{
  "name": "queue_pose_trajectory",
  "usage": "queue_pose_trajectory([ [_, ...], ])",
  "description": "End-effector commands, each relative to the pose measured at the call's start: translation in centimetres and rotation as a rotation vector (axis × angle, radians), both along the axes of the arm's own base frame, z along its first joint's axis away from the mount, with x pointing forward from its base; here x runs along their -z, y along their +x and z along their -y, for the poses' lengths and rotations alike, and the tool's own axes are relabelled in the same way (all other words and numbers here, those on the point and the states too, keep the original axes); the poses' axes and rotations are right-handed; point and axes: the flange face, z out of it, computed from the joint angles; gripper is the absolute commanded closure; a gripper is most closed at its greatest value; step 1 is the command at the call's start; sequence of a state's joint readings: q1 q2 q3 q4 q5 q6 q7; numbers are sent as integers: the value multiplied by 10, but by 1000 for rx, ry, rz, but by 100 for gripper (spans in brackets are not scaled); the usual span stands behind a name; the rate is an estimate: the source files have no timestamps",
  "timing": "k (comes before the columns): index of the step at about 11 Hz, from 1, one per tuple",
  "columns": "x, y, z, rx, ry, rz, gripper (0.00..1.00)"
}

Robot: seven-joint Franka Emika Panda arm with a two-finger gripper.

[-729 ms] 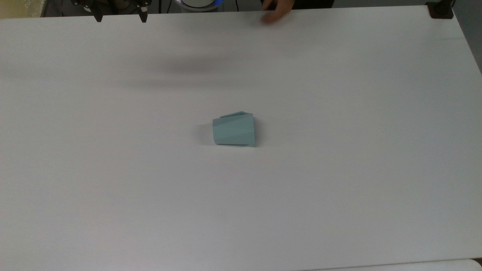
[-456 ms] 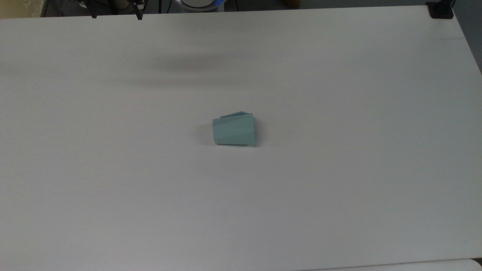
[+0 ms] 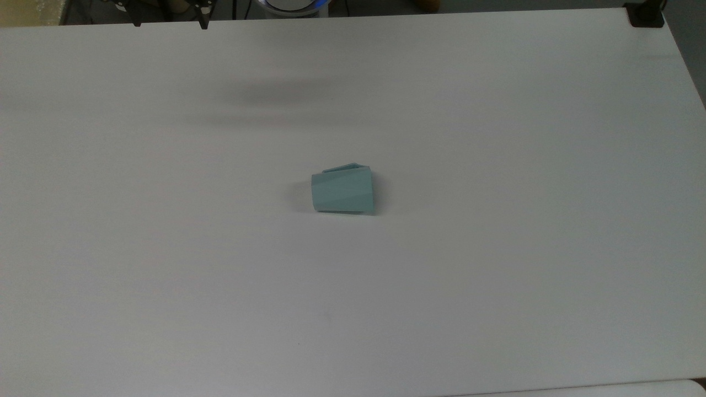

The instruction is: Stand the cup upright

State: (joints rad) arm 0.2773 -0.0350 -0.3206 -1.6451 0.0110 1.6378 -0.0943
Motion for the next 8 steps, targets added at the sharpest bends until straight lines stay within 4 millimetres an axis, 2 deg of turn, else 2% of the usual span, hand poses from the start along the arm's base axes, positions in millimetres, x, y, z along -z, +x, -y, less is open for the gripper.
queue_pose_trajectory([
  [1,15,7,-88,-8,-77,-23,0],
  [2,15,12,-117,-17,-120,-8,0],
  [4,28,27,-179,-27,-156,0,0],
  [6,56,45,-246,-19,-244,21,0],
  [8,93,50,-310,-88,-372,48,0],
])
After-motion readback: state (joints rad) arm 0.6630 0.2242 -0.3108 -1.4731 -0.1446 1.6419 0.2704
